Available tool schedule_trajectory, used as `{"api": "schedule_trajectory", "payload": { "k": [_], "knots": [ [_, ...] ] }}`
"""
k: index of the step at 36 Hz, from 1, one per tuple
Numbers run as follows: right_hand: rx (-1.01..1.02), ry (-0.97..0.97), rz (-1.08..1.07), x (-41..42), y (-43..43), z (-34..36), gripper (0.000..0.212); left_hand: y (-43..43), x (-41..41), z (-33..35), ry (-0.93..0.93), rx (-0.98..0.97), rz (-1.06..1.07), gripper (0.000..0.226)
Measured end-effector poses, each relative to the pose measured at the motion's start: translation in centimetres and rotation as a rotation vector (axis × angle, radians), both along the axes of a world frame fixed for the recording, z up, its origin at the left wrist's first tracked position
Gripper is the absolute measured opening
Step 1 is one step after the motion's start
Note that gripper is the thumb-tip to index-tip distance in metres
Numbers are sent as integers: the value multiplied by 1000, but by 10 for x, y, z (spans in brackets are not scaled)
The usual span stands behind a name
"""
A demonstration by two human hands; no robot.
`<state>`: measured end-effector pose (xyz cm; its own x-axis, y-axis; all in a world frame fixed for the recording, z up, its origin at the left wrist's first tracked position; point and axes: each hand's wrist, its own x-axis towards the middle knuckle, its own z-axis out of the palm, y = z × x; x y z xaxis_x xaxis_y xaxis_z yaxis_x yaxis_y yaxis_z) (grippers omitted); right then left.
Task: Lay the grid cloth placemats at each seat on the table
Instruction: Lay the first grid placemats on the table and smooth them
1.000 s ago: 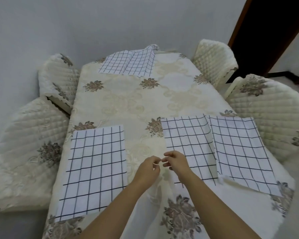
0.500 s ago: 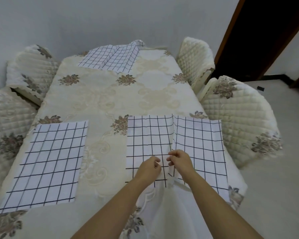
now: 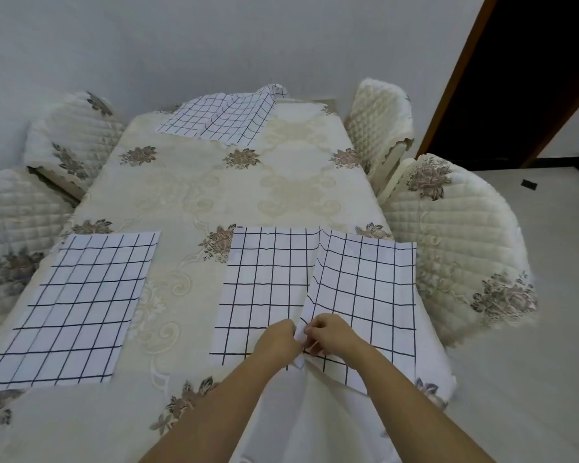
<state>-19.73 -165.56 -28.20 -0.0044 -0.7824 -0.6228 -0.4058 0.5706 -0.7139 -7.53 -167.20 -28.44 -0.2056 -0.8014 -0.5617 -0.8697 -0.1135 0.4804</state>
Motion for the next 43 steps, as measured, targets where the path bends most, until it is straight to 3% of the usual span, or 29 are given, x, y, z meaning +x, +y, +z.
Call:
{"api": "schedule_trajectory", "payload": {
  "k": [5,15,19,26,34,39,43],
  "knots": [
    [-117,13,10,-3,-8,4,7,-3,-4,9,-26,-173,23,13],
    [-504,195,111,-8,-49,50,48,-28,8,73,-53,-588,-76,27],
    [-574,309,220,-7,-65,69,42,-34,21,92,-54,-751,-71,29],
    [-649,381,167,-4,-86,92,16,-44,46,123,25,-986,-52,24],
    [-745,404,95,-1,-99,115,18,-55,72,147,132,-1156,208,20],
    [-861,451,98,4,-101,129,24,-62,83,149,27,-1369,190,25],
    [-1044,380,30,8,-95,140,25,-66,88,148,56,-1452,322,26]
  ]
}}
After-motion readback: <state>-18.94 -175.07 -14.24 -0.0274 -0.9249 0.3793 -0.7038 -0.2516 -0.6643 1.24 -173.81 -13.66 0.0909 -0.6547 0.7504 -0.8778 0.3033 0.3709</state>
